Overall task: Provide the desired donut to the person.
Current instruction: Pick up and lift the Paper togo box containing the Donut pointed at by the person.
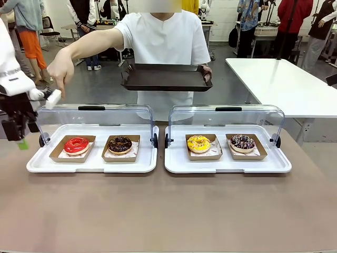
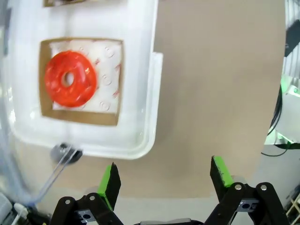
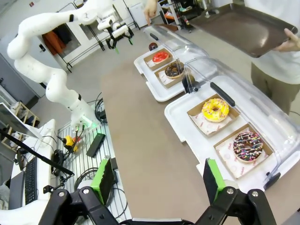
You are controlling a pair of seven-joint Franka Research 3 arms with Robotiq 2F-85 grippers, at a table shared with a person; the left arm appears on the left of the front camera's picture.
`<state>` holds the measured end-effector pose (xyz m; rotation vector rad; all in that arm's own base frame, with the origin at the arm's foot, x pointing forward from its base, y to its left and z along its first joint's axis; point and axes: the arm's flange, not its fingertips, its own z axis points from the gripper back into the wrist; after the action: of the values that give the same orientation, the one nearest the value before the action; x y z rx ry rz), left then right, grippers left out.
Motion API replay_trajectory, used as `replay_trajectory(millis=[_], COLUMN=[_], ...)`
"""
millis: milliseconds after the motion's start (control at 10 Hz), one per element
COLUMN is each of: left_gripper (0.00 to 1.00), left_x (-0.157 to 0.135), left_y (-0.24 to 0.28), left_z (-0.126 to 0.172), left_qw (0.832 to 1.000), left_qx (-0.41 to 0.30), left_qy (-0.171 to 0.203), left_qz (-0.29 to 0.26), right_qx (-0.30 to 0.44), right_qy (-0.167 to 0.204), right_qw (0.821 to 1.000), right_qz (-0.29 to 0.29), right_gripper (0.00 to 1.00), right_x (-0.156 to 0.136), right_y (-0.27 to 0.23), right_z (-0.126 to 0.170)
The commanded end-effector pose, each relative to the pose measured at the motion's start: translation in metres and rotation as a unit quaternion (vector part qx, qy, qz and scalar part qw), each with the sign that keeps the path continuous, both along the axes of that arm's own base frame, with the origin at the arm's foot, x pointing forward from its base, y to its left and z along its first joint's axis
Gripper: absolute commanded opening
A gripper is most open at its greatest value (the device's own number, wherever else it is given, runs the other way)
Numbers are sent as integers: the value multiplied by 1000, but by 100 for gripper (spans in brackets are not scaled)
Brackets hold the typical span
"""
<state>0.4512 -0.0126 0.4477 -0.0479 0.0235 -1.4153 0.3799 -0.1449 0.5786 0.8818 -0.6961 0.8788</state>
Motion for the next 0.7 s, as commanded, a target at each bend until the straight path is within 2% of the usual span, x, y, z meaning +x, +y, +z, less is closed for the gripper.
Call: replay_trajectory(millis=[0, 300, 400, 600], left_gripper=[100, 100, 100, 100], left_x=[13, 17, 14, 13], left_y=[2, -5, -5, -8], left_z=[-7, -31, -26, -33], left_qw=[998, 995, 995, 996], left_qx=[-46, -62, -70, -50], left_qy=[15, 24, 17, 31], left_qz=[-37, -70, -70, -60], right_qx=[2, 2, 2, 2], right_qy=[1, 1, 1, 1], right_qw=[1000, 1000, 1000, 1000], right_qz=[1, 1, 1, 1], right_gripper=[100, 100, 100, 100], right_x=[0, 0, 0, 0], right_y=[-1, -1, -1, -1], right_z=[0, 0, 0, 0])
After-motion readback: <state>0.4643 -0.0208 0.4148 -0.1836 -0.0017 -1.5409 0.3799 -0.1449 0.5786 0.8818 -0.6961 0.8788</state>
